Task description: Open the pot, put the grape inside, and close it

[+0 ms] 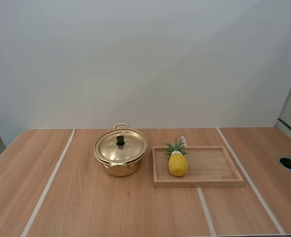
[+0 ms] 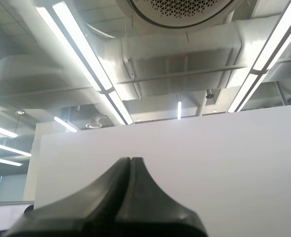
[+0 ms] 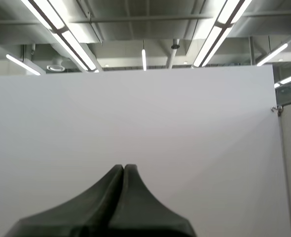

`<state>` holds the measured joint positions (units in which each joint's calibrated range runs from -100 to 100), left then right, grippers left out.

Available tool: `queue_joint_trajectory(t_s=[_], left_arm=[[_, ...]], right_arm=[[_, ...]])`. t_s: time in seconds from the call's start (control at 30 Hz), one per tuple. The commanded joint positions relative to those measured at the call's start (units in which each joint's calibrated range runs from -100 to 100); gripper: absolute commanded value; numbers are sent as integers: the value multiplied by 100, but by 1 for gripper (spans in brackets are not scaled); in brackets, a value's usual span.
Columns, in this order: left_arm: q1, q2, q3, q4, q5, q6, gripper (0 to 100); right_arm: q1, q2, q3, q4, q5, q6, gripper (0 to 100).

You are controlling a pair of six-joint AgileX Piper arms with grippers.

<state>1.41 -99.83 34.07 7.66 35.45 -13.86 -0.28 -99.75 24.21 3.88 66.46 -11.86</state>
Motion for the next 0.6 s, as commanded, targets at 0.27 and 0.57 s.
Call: queue_joint_trajectory(t_s=[0.27,0.57], left_arm=[[22,-17,1644,162,-199,-101,0],[22,-17,3626,448,-1083,-91,0]], right_arm=[[-21,-25,1971,-388,-1019,-41,0],[-21,-25,3837,-817,-2099,-41,0]])
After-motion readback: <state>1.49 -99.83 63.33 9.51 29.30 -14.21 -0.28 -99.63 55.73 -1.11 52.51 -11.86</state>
